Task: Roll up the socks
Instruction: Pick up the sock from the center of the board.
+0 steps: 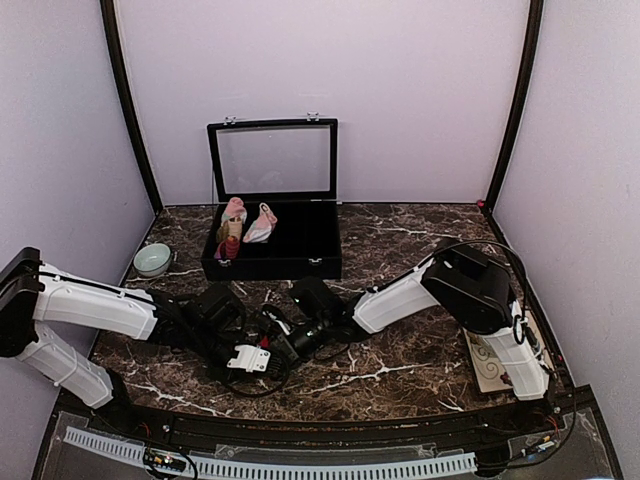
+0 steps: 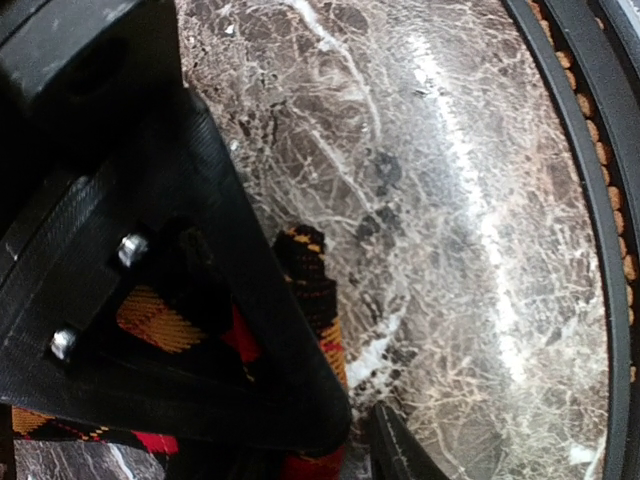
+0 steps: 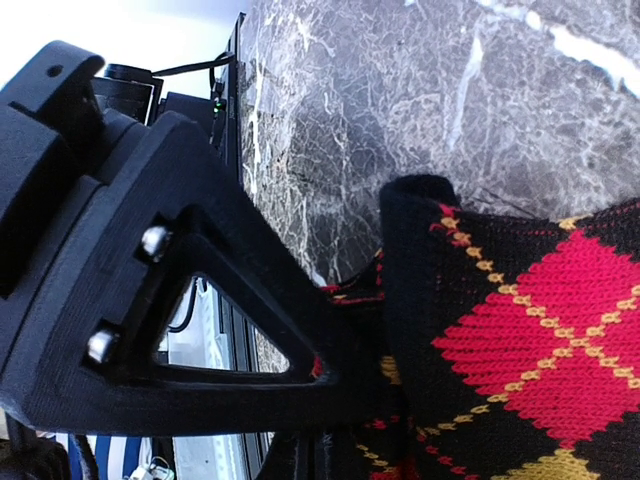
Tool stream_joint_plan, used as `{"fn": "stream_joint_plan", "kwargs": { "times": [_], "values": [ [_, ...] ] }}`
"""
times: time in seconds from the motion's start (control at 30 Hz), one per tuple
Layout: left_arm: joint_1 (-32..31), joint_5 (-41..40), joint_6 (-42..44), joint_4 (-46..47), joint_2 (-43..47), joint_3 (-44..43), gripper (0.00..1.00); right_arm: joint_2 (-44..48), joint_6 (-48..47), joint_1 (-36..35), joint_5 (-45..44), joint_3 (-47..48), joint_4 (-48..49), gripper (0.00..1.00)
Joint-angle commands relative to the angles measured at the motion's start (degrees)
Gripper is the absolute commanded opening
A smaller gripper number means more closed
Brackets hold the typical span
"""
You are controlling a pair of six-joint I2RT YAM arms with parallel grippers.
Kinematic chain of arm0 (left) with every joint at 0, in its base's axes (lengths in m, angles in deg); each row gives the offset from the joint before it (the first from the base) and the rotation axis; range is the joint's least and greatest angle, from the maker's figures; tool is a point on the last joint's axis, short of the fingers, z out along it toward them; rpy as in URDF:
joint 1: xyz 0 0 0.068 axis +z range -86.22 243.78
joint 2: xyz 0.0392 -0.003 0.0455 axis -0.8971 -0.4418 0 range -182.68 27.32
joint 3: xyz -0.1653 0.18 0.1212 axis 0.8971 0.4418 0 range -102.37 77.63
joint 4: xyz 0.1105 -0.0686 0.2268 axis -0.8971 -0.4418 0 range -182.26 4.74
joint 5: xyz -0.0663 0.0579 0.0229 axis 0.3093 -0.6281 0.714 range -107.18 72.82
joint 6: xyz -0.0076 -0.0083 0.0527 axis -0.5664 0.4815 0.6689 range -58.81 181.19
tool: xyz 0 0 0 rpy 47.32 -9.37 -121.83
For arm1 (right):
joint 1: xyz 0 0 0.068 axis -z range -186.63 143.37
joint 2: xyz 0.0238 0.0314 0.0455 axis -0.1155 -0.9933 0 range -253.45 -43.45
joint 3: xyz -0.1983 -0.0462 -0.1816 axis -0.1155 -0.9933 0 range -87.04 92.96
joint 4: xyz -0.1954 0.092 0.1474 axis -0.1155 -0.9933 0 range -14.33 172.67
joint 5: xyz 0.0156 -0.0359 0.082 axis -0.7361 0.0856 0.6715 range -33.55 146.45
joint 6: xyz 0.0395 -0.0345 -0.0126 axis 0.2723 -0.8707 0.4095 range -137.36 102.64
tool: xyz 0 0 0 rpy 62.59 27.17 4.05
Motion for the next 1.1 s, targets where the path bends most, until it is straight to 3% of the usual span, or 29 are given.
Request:
{"fn": "stream_joint_plan", "kwargs": {
  "times": [0.0, 0.1, 0.27, 0.37, 0.43, 0.73, 0.9, 0.93, 0.97, 1.0, 1.07],
  "values": [
    [-0.2, -4.8, 0.9, -0.7, -2.9, 3.0, 0.38, -2.7, -0.1, 1.0, -5.4, -3.8, -5.0, 0.00],
    [0.1, -4.8, 1.4, -0.9, -4.8, 3.0, 0.36, -2.0, 0.1, 1.2, -5.4, -4.9, -4.4, 0.00],
    [3.6, 0.3, 1.2, -6.4, -9.8, -0.9, 0.19, -0.2, -0.5, 2.2, -6.3, -7.2, -4.1, 0.03],
    [5.8, 3.4, 2.6, -11.4, -12.9, -3.4, 0.05, 1.1, -1.1, 2.8, -7.3, -8.9, -4.1, 0.11],
    [6.8, 5.3, 3.5, -13.6, -13.3, -4.1, 0.00, 2.5, -2.0, 3.3, -8.4, -10.3, -4.4, 0.15],
    [7.7, 7.6, 3.8, -17.9, -12.6, -4.6, 0.00, 12.8, -8.0, 8.0, -16.2, -19.5, -8.7, 0.28],
    [8.2, 9.6, 4.7, -22.0, -12.9, -6.5, 0.00, 19.9, -14.1, 10.0, -30.4, -17.9, -16.8, 0.30],
    [8.7, 10.2, 4.8, -23.1, -13.1, -7.0, 0.00, 21.4, -14.5, 10.1, -34.0, -17.2, -17.4, 0.34],
    [9.1, 10.8, 4.8, -23.8, -13.2, -7.4, 0.00, 22.7, -14.4, 10.1, -38.3, -16.8, -17.7, 0.70],
    [10.0, 11.2, 4.8, -24.1, -13.0, -7.4, 0.00, 24.1, -13.9, 10.1, -44.2, -16.5, -17.4, 0.96],
    [11.4, 11.4, 4.8, -24.1, -12.1, -7.3, 0.00, 25.3, -12.1, 10.1, -48.3, -17.1, -13.9, 0.99]
  ]
}}
